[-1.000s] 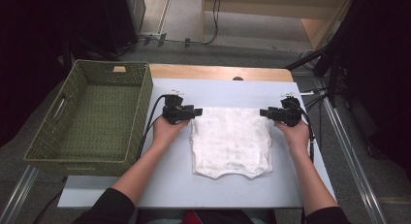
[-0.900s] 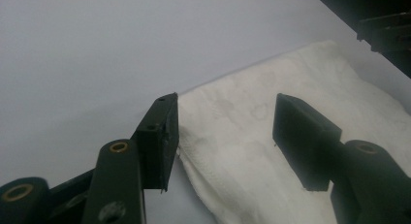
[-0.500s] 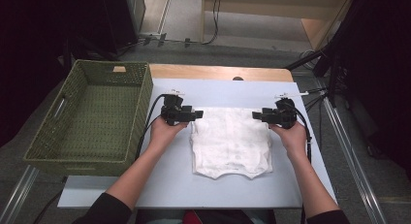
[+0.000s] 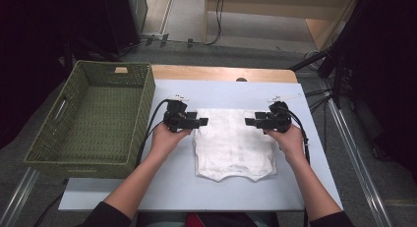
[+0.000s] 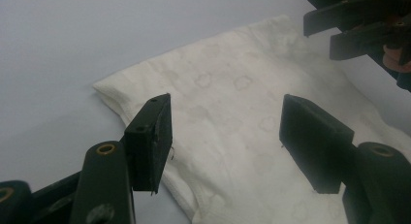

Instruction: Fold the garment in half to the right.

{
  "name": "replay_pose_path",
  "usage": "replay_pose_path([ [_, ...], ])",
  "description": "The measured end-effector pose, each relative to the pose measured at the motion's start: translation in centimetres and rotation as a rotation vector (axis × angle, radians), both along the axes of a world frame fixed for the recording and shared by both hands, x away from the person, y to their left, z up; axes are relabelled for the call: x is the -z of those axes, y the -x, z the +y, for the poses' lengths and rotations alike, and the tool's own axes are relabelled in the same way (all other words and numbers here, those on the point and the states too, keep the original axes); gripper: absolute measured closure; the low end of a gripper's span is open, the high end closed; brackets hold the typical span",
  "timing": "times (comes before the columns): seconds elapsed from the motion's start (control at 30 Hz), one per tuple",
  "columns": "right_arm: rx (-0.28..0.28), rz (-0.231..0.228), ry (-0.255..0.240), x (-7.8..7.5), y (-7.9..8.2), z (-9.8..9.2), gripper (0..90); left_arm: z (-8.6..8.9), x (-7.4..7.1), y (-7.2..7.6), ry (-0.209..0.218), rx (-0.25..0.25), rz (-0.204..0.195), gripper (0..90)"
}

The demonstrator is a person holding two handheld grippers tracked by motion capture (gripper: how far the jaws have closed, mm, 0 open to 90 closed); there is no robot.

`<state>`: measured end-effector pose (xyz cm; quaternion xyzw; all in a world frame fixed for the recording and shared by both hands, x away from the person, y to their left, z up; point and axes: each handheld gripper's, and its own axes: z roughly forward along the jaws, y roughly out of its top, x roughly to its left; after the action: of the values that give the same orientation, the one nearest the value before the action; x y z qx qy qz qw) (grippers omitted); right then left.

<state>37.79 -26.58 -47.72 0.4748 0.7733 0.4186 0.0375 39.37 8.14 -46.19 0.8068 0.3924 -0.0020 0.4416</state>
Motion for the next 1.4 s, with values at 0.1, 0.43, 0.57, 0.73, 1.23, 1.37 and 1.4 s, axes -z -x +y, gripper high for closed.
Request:
replay_pose_path([
  [0.1,-0.015,-0.009,0.001,0.0,-0.1,0.3,28.8,0.0,0.0,0.4,-0.002,0.011,0.000,36.8],
  [0.43,-0.044,-0.016,0.027,0.2,-0.8,1.7,28.2,0.7,0.0,1.6,-0.010,0.024,0.005,36.7],
  [0.57,-0.053,-0.014,0.015,0.2,-1.0,2.1,28.2,0.8,0.1,2.0,-0.013,0.030,0.012,36.8],
  [0.73,-0.067,-0.013,0.021,0.2,-1.4,2.7,28.2,0.8,0.5,2.9,-0.030,0.045,0.017,36.7],
  [1.23,-0.107,-0.024,0.019,-0.1,-2.5,4.6,28.2,1.2,0.7,5.1,-0.034,0.073,0.012,33.8],
  [1.37,-0.101,-0.010,0.015,0.0,-2.7,4.9,28.2,1.2,0.8,5.7,-0.040,0.075,0.013,33.8],
  [1.4,-0.099,-0.006,0.017,0.0,-2.8,5.0,28.2,1.2,0.8,5.9,-0.041,0.075,0.011,33.8],
])
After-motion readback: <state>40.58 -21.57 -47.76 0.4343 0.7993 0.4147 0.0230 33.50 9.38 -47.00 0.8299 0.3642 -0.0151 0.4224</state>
